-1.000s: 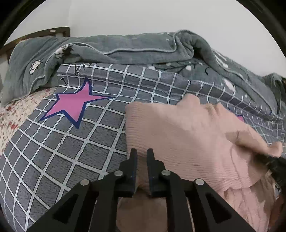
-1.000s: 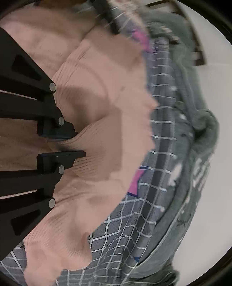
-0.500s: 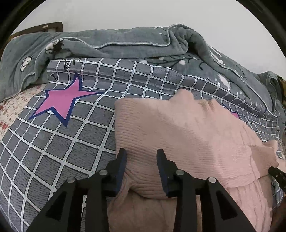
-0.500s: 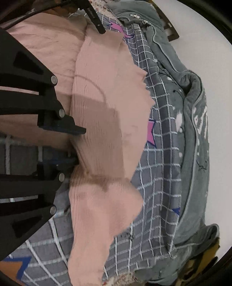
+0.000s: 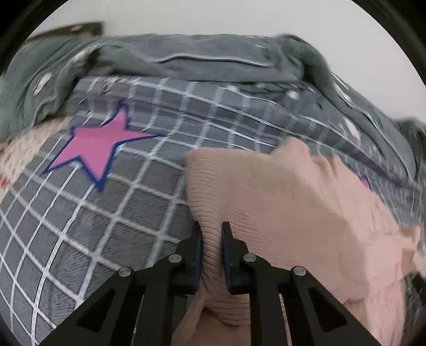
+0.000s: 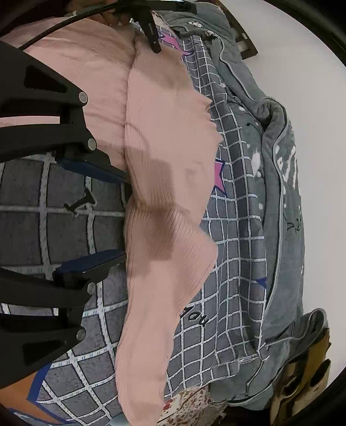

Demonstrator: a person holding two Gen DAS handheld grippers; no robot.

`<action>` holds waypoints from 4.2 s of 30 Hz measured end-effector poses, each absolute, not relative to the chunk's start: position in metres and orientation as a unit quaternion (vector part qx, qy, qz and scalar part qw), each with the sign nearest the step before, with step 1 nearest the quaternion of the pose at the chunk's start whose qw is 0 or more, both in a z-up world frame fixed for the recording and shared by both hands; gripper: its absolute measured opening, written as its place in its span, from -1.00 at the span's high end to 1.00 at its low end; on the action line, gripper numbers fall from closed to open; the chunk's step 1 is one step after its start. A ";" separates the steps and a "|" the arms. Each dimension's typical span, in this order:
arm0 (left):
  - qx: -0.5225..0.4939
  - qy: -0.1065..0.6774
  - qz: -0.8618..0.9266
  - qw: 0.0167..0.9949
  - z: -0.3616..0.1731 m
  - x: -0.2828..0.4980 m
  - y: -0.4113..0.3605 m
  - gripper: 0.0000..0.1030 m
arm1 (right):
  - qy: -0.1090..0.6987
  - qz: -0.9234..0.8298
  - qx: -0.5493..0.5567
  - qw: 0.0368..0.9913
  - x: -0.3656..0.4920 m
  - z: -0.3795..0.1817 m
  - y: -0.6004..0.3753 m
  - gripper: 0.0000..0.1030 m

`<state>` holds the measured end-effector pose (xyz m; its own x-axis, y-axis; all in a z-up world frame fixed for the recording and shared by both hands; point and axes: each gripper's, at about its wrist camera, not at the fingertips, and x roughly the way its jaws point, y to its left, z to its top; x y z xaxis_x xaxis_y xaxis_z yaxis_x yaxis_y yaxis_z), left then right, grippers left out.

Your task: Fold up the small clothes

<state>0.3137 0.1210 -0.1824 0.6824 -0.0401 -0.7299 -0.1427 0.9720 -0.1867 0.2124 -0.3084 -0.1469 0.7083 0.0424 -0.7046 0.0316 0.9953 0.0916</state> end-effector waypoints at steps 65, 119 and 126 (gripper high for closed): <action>-0.127 0.452 -0.055 0.881 -0.194 0.038 0.139 0.87 | 0.394 0.147 0.087 0.903 0.005 -0.170 -0.251 0.90; -0.046 0.415 0.002 0.908 -0.184 0.292 0.054 -0.54 | 0.366 -0.122 0.152 0.910 0.146 -0.145 -0.454 0.03; -0.023 0.416 0.010 0.909 -0.190 0.292 0.041 -0.67 | 0.348 -0.137 0.180 0.910 0.147 -0.144 -0.499 0.00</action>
